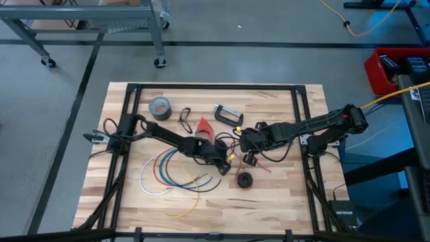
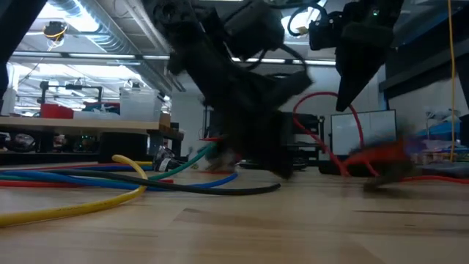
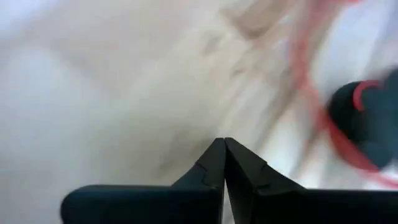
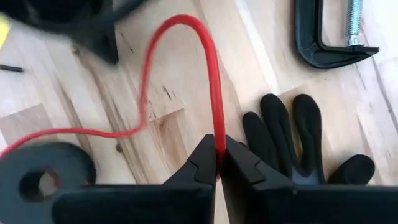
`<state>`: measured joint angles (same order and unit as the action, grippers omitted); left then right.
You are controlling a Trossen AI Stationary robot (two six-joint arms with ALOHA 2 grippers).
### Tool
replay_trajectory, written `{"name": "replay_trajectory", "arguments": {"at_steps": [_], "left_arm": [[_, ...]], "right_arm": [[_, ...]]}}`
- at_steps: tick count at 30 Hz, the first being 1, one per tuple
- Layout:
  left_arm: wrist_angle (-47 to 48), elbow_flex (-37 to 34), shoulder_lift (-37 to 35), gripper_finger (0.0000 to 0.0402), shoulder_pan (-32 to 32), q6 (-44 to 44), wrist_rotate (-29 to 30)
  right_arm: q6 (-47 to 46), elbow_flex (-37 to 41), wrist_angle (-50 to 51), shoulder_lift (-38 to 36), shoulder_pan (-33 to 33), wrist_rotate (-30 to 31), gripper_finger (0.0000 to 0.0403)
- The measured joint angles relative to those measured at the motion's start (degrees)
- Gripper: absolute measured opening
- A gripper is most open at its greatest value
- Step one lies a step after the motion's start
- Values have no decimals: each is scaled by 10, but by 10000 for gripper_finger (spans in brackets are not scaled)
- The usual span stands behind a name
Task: Coil cords
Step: Uncoil the orange wire from the spool, then coil the orange wire on the spool
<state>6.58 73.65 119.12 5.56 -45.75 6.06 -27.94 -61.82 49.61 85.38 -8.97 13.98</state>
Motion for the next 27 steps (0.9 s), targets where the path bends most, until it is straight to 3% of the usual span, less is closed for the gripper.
{"name": "replay_trajectory", "arguments": {"at_steps": [9,16,27], "left_arm": [[150,1,-74,0,-9,39,92],[149,-5,-117,0,0,54,128],[157,-5,-139,0,17,85,137]], "right_arm": [[24,0,-2,0,0,-8,55],[56,0,-11,0,0,-52,87],[57,0,-15,0,0,-184,189]]}}
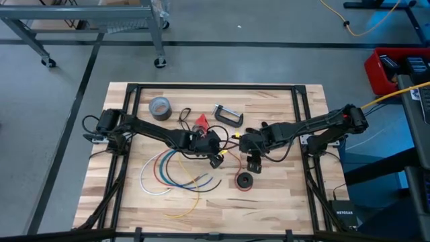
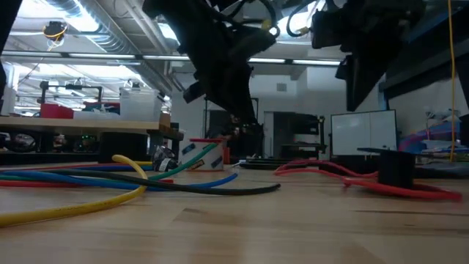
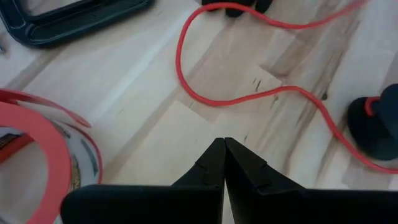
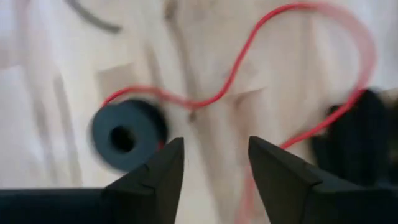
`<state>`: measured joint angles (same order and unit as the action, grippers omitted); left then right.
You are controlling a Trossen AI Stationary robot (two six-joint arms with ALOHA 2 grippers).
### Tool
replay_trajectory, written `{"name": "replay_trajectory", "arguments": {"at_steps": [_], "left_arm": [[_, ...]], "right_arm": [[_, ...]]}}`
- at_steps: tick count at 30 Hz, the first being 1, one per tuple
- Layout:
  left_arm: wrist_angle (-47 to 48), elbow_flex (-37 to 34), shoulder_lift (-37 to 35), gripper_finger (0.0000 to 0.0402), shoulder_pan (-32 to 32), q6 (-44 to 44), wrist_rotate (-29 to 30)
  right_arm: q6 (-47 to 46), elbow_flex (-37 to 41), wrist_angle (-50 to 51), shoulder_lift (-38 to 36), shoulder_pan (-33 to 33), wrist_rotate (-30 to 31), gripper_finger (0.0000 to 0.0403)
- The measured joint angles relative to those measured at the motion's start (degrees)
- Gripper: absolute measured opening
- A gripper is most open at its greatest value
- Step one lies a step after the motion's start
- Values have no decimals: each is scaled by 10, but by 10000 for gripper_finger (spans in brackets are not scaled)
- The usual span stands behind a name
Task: Coil cords
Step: Coil the orange wire on the spool
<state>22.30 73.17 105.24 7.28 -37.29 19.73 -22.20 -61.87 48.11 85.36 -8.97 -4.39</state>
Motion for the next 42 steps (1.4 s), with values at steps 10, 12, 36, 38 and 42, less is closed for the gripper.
{"name": "replay_trajectory", "arguments": {"at_steps": [10,12,36,38,42], "left_arm": [[56,1,-98,0,28,28,29],[71,1,-114,0,39,29,39],[82,-90,-164,0,171,-74,147],[82,-95,-165,0,172,-78,150],[80,-100,-165,0,171,-86,151]], "right_arm": [[-93,0,83,0,-40,-110,198],[-107,0,61,0,-64,-109,198],[-290,150,-171,4,-143,4,198],[-290,155,-179,4,-143,4,198],[-293,176,-242,4,-143,-4,198]]}}
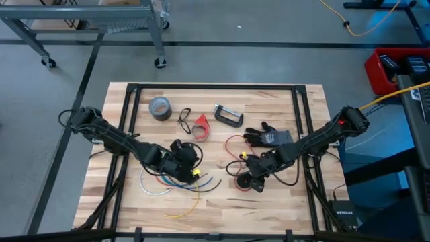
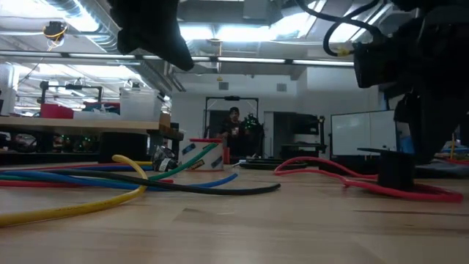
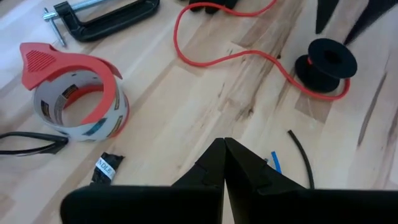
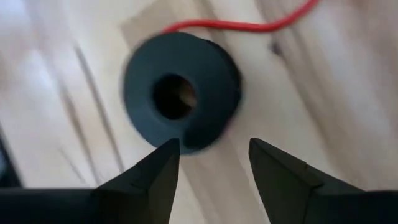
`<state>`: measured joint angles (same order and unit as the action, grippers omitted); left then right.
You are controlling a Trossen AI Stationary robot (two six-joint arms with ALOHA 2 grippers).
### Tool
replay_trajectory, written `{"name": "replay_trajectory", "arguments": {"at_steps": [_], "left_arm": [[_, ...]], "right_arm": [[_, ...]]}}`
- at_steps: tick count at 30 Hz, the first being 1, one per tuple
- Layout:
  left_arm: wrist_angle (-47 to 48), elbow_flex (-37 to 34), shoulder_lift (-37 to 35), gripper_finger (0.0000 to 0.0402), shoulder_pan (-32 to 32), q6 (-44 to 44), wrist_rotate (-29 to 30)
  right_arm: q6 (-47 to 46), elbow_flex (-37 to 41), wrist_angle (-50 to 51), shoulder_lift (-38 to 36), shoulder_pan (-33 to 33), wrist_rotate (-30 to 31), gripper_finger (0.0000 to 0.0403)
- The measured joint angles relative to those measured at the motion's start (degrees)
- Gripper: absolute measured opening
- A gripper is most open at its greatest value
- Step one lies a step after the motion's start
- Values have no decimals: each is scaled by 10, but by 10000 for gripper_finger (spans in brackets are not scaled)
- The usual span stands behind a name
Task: Coil cords
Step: Coil the orange wire on the spool
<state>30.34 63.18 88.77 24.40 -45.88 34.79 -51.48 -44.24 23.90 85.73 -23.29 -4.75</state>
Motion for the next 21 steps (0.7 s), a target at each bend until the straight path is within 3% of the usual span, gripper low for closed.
{"name": "replay_trajectory", "arguments": {"at_steps": [13,17,21], "left_arm": [[-1,0,0,0,0,1,0],[-1,0,0,0,0,1,0],[-1,0,0,0,0,2,0]], "right_arm": [[-77,82,-214,0,0,-13,188],[-82,85,-234,0,0,-8,144],[-82,85,-240,0,0,9,75]]}}
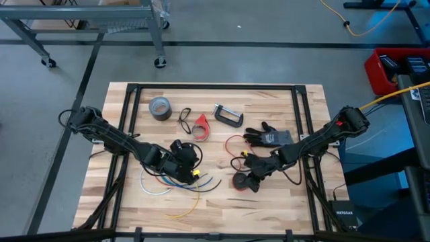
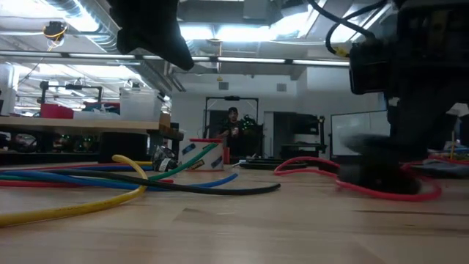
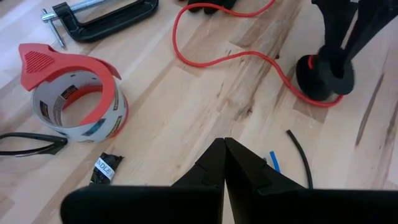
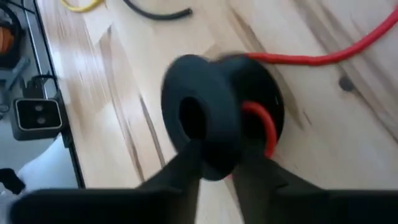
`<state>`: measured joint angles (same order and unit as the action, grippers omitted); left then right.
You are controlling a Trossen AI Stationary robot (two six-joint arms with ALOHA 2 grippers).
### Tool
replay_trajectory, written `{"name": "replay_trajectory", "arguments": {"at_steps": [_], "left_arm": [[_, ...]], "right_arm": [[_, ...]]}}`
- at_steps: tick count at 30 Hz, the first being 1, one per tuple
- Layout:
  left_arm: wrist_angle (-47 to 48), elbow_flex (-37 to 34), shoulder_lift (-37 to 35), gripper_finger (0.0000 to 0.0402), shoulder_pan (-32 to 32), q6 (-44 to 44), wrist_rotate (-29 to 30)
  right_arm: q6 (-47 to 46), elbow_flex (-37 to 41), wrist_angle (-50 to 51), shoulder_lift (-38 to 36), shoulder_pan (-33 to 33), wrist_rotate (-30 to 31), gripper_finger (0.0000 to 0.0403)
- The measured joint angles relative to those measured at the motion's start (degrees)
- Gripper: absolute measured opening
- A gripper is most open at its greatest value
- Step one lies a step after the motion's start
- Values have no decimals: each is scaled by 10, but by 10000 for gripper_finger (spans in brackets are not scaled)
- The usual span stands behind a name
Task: Coil cords
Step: Coil the orange wire on the spool
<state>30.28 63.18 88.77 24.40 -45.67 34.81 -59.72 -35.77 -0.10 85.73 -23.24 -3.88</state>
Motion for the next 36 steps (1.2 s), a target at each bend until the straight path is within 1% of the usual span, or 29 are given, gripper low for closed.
{"name": "replay_trajectory", "arguments": {"at_steps": [3,4,9,11,13,16,21,24,26,28,30,33,36], "left_arm": [[0,0,0,0,0,0,2],[1,0,0,0,0,0,4],[10,0,0,0,0,-2,31],[9,0,-1,0,-1,2,42],[8,0,-2,0,-4,7,52],[8,0,-5,0,-9,8,70],[8,0,-5,0,-12,7,111],[8,0,-5,0,-12,7,134],[5,0,-5,0,-13,7,140],[1,0,-5,0,-15,1,141],[1,0,-5,0,-20,-23,139],[-6,0,-5,0,-34,-57,116],[-29,0,-5,0,-50,-35,69]], "right_arm": [[1,-2,-5,-1,0,20,18],[2,-1,-3,-1,0,30,11],[2,-1,0,-1,0,80,17],[7,0,-2,0,0,113,8],[20,0,-20,0,0,152,8],[43,0,-74,0,0,228,11],[138,0,-207,0,0,375,7],[219,0,-305,0,0,457,7],[291,0,-377,0,0,494,5],[369,0,-451,0,1,506,5],[429,0,-512,0,6,494,6],[486,0,-572,0,20,435,4],[501,0,-592,0,38,381,5]]}}
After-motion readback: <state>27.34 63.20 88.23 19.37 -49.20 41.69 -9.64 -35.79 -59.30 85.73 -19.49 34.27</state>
